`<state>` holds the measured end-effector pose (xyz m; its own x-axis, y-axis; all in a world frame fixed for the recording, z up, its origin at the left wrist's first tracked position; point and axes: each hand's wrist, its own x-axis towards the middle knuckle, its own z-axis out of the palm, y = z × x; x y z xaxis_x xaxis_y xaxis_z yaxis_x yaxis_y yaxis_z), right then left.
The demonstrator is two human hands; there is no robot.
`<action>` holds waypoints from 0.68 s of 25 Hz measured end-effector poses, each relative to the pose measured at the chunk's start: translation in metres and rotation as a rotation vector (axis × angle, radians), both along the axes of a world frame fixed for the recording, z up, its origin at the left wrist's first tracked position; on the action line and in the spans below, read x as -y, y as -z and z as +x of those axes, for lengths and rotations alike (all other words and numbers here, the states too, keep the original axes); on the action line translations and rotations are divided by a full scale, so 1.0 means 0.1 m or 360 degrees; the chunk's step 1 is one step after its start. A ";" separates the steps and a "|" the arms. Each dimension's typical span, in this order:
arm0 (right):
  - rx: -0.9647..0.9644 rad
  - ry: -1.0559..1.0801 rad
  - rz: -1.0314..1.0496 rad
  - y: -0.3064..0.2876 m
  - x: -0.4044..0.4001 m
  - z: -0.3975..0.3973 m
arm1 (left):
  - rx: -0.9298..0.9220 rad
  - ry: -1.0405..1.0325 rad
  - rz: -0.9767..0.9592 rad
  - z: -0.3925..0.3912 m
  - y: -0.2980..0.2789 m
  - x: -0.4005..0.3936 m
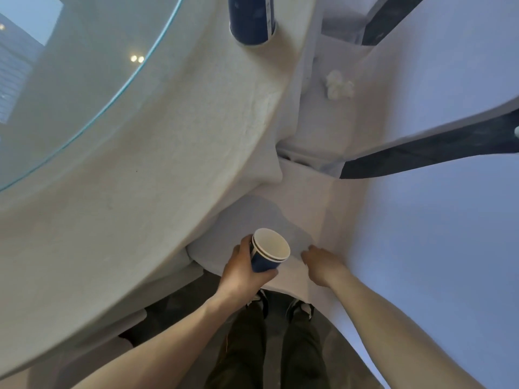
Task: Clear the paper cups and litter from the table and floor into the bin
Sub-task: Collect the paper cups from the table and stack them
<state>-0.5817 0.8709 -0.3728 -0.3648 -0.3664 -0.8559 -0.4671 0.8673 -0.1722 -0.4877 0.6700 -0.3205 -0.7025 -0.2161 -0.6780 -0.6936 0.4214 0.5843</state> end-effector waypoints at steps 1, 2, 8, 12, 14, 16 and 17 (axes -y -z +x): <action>-0.0009 0.0284 -0.0116 -0.18 0.02 -0.10 | -0.0021 0.0028 -0.0009 -0.03 -0.10 -0.02; -0.0040 0.0566 -0.0263 -0.29 0.07 -0.18 | -0.0034 0.0048 -0.0020 -0.06 -0.16 -0.05; -0.0354 0.1564 -0.1046 -2.20 0.18 -0.63 | -0.0318 0.0175 0.0026 -0.44 -1.22 -0.26; -0.0426 0.1357 -0.1115 -2.89 0.01 -0.64 | -0.0604 0.0140 0.0061 -0.68 -1.75 -0.49; -0.0368 0.1164 -0.1145 -3.09 -0.12 -0.65 | -0.0729 0.0092 0.0031 -0.77 -1.95 -0.64; -0.0380 0.0890 -0.1253 -3.30 -0.27 -0.69 | -0.0807 0.0029 0.0007 -0.80 -2.09 -0.82; -0.0404 0.0791 -0.1298 -3.40 -0.39 -0.72 | -0.0842 -0.0023 -0.0014 -0.79 -2.16 -0.94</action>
